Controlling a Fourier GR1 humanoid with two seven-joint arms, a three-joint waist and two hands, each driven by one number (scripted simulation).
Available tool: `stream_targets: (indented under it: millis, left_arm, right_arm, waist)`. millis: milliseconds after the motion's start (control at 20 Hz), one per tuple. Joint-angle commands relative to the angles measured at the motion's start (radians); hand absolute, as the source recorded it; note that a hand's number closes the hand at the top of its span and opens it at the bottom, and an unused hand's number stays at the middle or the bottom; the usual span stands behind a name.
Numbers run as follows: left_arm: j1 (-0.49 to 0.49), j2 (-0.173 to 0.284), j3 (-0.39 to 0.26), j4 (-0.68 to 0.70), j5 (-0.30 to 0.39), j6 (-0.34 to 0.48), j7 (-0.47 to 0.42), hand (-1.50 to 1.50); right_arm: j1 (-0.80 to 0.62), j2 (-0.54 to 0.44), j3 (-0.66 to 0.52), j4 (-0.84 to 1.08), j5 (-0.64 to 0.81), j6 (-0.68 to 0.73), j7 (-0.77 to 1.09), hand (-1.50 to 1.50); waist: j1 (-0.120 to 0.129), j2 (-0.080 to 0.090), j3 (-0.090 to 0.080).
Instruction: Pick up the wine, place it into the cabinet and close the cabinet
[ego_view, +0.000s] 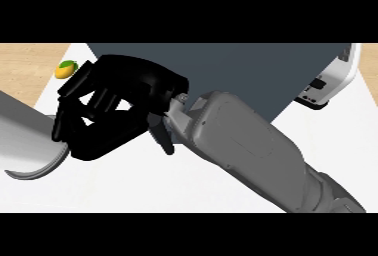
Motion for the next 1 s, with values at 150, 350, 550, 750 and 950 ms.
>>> stream_targets:
  millis: [150, 350, 550, 750, 950]
  left_arm:
    - [0.012, -0.035, 0.069, 0.034, 0.005, -0.074, -0.019, -1.5]
    - [-0.015, -0.081, 0.092, 0.111, -0.016, -0.102, 0.007, -1.5]
    - [0.049, -0.06, 0.148, 0.059, -0.016, -0.131, 0.029, -1.5]
    - [0.039, -0.089, 0.162, 0.075, -0.04, -0.125, 0.053, -1.5]
    - [0.018, -0.111, 0.157, 0.043, -0.04, -0.096, 0.089, -1.5]
  right_arm:
    - [-0.056, 0.007, 0.02, 0.255, -0.142, 0.204, -0.027, 1.5]
    - [-0.064, 0.007, -0.064, 0.342, -0.17, 0.317, -0.055, 1.5]
    - [-0.107, 0.007, -0.105, 0.444, -0.229, 0.359, -0.1, 1.5]
    - [-0.082, -0.006, -0.129, 0.523, -0.198, 0.409, -0.17, 1.5]
    - [-0.093, -0.017, -0.144, 0.593, -0.186, 0.429, -0.213, 1.5]
  waist:
    - [-0.007, -0.003, 0.001]
    - [-0.035, -0.002, 0.001]
    - [-0.017, -0.006, 0.002]
    - [-0.025, -0.003, 0.002]
    - [-0.022, 0.003, 0.002]
